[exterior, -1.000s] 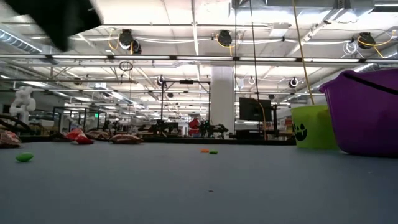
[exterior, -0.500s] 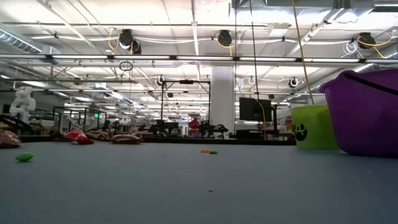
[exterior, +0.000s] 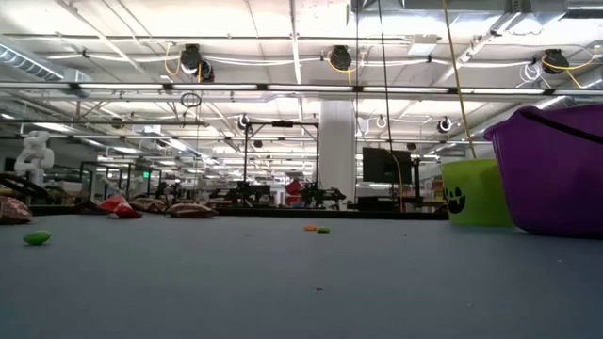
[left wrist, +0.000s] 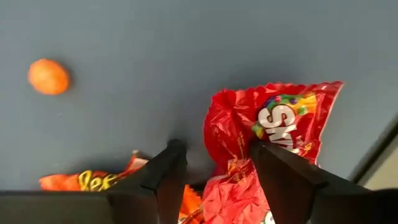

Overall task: Organize candy in baskets
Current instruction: Put the red candy pack into the pink bucket

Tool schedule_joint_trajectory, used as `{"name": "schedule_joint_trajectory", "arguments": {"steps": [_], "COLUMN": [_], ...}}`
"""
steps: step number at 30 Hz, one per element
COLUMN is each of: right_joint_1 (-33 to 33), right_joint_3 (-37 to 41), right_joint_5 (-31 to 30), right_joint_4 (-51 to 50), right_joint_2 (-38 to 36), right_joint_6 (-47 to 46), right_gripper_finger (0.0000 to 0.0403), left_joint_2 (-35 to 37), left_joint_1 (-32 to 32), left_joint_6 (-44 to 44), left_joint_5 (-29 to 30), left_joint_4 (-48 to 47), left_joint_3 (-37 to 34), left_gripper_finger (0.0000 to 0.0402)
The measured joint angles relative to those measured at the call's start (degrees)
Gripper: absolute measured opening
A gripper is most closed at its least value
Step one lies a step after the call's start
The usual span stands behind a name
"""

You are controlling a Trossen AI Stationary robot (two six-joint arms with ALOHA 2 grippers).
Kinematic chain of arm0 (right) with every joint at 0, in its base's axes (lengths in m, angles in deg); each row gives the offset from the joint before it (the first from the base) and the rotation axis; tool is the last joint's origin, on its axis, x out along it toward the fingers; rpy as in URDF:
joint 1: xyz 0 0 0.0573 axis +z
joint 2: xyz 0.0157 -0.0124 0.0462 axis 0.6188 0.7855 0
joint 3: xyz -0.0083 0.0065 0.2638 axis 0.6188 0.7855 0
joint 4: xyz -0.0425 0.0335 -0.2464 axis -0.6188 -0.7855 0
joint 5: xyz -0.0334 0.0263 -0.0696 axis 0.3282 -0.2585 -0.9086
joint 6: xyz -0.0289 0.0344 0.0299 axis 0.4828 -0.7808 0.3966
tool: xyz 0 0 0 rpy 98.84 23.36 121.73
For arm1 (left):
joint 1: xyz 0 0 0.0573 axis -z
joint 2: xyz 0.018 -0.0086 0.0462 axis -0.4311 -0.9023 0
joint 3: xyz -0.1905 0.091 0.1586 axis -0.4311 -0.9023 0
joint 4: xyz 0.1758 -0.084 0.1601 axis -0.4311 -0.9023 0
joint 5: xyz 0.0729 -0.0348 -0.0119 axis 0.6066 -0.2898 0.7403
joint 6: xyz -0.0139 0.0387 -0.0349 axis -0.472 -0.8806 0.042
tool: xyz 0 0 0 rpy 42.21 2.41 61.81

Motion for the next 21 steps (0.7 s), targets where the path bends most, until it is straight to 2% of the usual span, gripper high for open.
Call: {"name": "schedule_joint_trajectory", "arguments": {"steps": [3, 9, 11, 14, 21], "right_joint_1": [0.0, -0.2, -0.6, -1.4, -3.5], "right_joint_3": [0.0, 0.0, 0.0, 0.0, 0.0], "right_joint_5": [-0.1, 0.0, 1.5, 3.1, 4.5], "right_joint_4": [0.0, -0.1, -0.7, -0.8, 0.5], "right_joint_2": [0.0, 0.0, 0.0, 0.0, 0.2], "right_joint_6": [0.2, 0.2, 1.0, 1.2, 0.0], "right_gripper_finger": [0.0212, 0.0212, 0.0212, 0.0212, 0.0212], "left_joint_2": [-0.5, -0.1, 0.2, 1.2, 6.7], "left_joint_1": [-0.7, -1.9, -2.1, -2.5, -3.0], "left_joint_6": [-1.8, -4.6, -5.6, -5.7, -5.9], "left_joint_5": [-0.9, -1.1, -1.1, 1.0, 19.1], "left_joint_4": [0.4, 1.3, 1.2, 1.2, 1.2], "left_joint_3": [0.0, 0.0, 0.0, -0.1, 2.9], "left_gripper_finger": [0.0157, 0.0045, 0.0019, 0.0014, 0.0021]}}
